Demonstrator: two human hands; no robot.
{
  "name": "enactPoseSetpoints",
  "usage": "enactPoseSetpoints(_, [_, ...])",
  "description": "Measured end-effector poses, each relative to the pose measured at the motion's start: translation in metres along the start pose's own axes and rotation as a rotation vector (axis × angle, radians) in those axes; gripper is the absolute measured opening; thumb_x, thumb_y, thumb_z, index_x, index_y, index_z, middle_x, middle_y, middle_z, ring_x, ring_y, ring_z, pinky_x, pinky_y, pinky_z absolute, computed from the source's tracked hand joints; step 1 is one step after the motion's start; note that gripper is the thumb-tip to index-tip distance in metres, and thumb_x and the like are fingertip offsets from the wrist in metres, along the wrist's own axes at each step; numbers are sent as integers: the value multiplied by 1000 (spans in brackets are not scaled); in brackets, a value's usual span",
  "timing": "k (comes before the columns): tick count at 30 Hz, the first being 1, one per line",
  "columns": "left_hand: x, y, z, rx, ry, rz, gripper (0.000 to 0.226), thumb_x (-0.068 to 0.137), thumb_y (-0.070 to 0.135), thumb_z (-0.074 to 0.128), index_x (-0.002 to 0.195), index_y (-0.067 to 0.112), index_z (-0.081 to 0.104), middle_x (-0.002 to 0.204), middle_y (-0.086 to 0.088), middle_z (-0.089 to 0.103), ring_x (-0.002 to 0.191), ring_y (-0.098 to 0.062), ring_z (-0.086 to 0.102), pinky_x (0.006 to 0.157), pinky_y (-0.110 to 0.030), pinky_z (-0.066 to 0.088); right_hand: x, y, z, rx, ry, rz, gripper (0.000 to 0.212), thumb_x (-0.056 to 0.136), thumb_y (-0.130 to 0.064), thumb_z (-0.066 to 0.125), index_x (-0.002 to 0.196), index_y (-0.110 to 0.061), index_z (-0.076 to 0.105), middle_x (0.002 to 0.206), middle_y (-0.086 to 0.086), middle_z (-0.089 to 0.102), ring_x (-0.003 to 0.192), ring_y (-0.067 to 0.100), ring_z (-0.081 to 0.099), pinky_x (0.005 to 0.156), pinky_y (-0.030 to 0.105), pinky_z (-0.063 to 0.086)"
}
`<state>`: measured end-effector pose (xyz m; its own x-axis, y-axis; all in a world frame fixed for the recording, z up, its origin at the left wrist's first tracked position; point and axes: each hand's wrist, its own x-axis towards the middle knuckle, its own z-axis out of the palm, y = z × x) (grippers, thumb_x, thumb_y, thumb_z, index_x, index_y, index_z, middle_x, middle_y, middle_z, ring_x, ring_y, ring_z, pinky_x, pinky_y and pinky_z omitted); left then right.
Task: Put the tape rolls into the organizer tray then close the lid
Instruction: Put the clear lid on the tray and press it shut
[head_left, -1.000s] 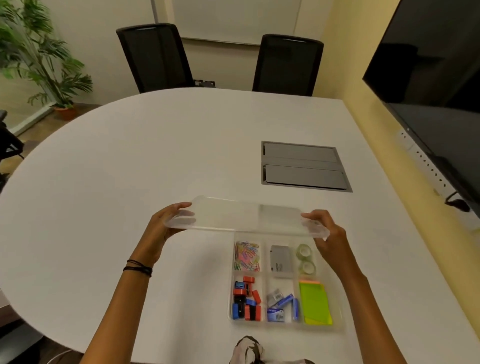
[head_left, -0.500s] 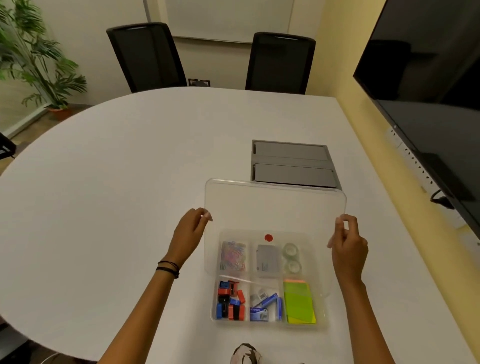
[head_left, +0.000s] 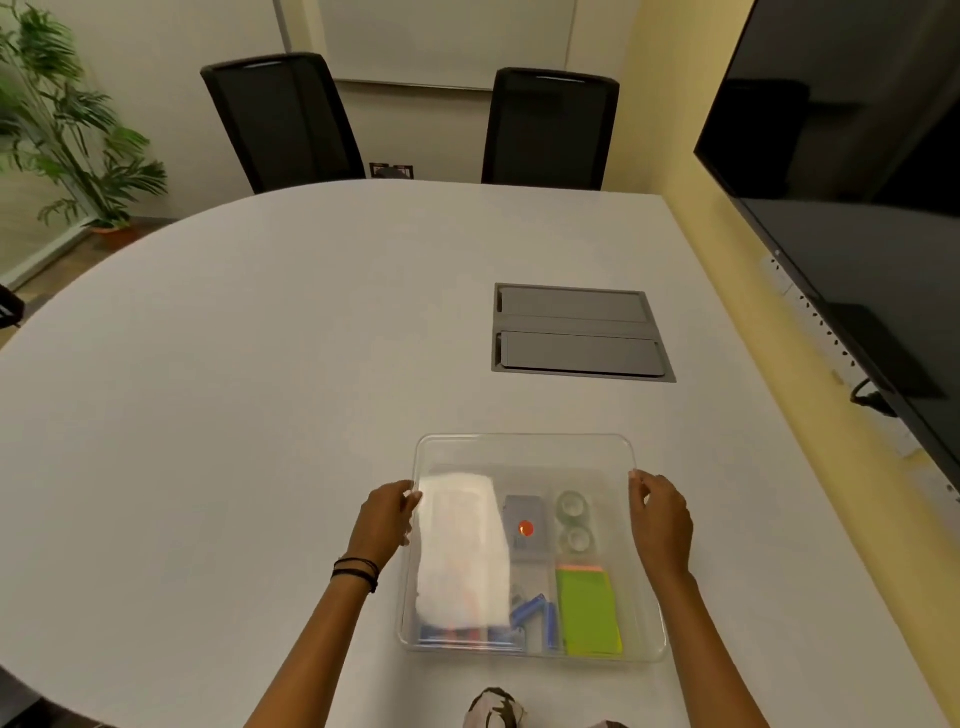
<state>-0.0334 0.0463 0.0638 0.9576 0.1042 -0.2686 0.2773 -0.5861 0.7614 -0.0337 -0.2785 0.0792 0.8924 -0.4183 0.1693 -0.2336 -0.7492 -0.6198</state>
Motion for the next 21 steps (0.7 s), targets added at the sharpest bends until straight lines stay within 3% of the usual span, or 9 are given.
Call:
enactPoseSetpoints(4, [6,-10,10,147,-58,-52,32,99,12,45,128,-1,50,106,-24,62,85,-34,64,63,-36,57,-1,4,15,-69,-69,-10,34,97,-15,44,71,3,56,70,11,48,55,28,47,52,28,33])
enactPoseSetpoints(6, [3,-12,16,240,-128,-50,18,99,9,44,112,6,56,105,-21,60,95,-38,63,77,-45,57,0,8,19,-108,-112,-5,34,98,-14,42,71,3,56,71,13,50,56,28,49,53,29,34])
enactPoseSetpoints(8, [1,-16,20,265,-163,-64,14,99,8,44,99,13,56,96,-16,60,92,-34,63,80,-46,56,3,12,23,-133,-156,6,34,98,-15,41,74,4,58,76,19,56,61,33,55,55,31,38])
enactPoseSetpoints(10, [4,-23,25,302,-163,-74,25,100,11,41,117,-2,54,106,-23,62,84,-25,58,82,-42,55,4,15,26,-155,-204,14,34,98,-15,40,79,5,60,82,22,59,69,37,59,58,34,41])
enactPoseSetpoints(12, [7,-24,27,313,-174,-80,30,101,13,39,121,-6,51,114,-25,61,83,-19,53,83,-37,52,6,18,29,-191,-238,15,34,99,-16,39,84,5,61,87,22,60,74,38,61,61,34,43])
enactPoseSetpoints(14, [8,-21,28,357,-185,-51,21,102,15,37,100,11,58,115,-23,60,86,-25,56,81,-33,49,7,20,32,-234,-262,11,33,99,-16,38,87,5,61,90,21,61,77,38,62,62,35,44])
enactPoseSetpoints(16, [12,-19,28,428,-195,-38,28,102,17,35,77,22,46,108,-18,60,100,-30,60,82,-31,46,7,22,36,-252,-276,12,33,99,-15,38,87,6,60,92,22,61,79,38,62,62,35,44])
enactPoseSetpoints(19, [17,-19,30,436,-191,-43,20,102,17,35,93,13,52,109,-16,61,103,-29,60,85,-30,45,6,25,39,-262,-293,20,31,99,-14,38,88,6,60,95,23,60,81,37,61,62,35,42])
enactPoseSetpoints(21, [19,-19,31,433,-200,-49,27,102,16,35,78,16,48,101,-16,62,89,-29,60,83,-32,48,5,28,41,-265,-296,29,30,99,-13,39,88,6,60,96,22,59,81,36,60,64,37,45])
